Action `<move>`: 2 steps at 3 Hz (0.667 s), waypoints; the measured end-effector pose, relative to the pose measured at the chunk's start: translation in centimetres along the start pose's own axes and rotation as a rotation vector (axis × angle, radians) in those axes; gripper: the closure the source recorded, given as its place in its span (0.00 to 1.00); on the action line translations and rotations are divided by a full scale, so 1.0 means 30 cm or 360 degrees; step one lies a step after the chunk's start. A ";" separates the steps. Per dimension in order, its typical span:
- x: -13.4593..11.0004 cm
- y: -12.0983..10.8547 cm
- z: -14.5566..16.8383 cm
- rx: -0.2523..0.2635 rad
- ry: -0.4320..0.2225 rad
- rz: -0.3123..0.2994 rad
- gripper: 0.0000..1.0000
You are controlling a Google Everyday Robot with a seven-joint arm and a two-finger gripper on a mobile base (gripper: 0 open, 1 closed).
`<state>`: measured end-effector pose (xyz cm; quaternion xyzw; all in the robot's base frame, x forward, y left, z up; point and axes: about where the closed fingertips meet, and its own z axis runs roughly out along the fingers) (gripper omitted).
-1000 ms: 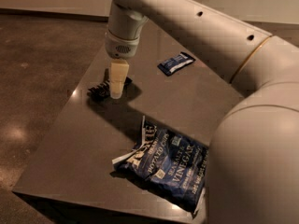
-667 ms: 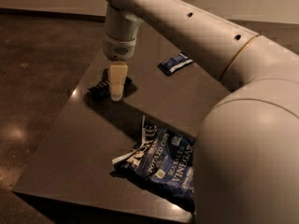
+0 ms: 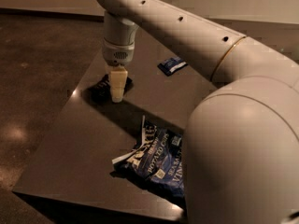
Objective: Move rxbar chocolate near rxbar blueberry
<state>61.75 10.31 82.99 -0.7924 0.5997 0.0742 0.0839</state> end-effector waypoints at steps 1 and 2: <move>0.010 0.001 -0.007 -0.0008 0.0003 0.0000 0.57; 0.004 0.000 -0.031 -0.0008 0.0003 0.0000 0.80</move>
Offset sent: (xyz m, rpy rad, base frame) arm -0.0007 -0.0300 0.0209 0.0051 0.0149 -0.0290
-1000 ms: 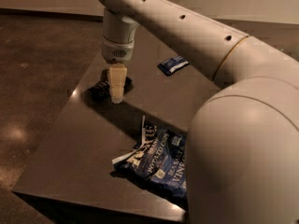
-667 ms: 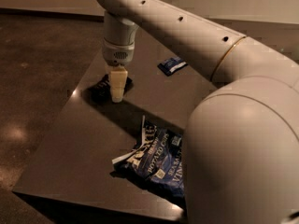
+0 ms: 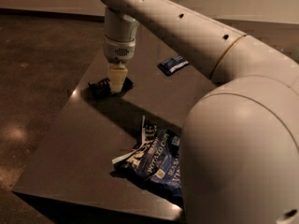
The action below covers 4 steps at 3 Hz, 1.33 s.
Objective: Move rxbar chocolate near rxbar blueberry
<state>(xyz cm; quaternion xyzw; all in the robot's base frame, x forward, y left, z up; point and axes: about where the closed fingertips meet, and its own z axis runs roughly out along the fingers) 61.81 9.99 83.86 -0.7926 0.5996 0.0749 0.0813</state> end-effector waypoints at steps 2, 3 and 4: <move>0.168 -0.014 -0.112 0.0068 -0.0076 0.0190 1.00; 0.276 -0.041 -0.193 0.0139 -0.0118 0.0324 1.00; 0.381 -0.064 -0.254 0.0207 -0.0129 0.0448 1.00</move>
Offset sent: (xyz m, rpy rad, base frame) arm 0.0318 -0.1027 0.0480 0.0862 0.0063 -0.2286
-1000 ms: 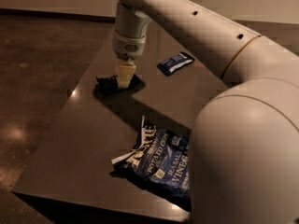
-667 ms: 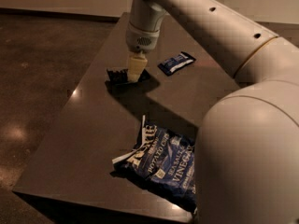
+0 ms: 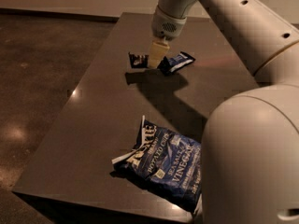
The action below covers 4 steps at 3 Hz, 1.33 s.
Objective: Move rxbar chocolate near rxbar blueberry
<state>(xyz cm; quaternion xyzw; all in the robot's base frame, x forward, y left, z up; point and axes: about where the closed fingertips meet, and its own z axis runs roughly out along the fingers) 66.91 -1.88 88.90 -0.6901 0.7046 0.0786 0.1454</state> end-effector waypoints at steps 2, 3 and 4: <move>0.209 -0.066 -0.056 0.0080 0.0044 0.0215 0.99; 0.299 -0.064 -0.051 0.0087 0.0067 0.0306 0.71; 0.339 -0.063 -0.052 0.0092 0.0077 0.0349 0.48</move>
Offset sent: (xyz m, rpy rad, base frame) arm 0.0114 -0.0996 -0.0018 -0.0470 0.0361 -0.1885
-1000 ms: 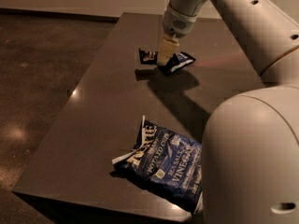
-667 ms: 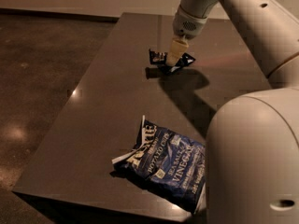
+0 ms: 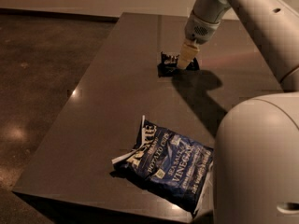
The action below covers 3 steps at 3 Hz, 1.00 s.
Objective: Move rxbar chocolate near rxbar blueberry
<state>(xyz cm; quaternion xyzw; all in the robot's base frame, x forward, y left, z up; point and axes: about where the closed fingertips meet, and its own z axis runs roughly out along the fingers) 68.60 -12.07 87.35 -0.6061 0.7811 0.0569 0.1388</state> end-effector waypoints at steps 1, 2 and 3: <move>0.020 -0.020 0.007 0.0030 -0.0002 0.0043 0.08; 0.014 -0.024 0.014 0.0033 -0.0007 0.0040 0.00; 0.014 -0.024 0.014 0.0033 -0.0007 0.0040 0.00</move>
Offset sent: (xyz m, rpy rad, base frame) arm 0.0014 -0.0070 -0.0010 -0.0018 -0.0040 -0.0257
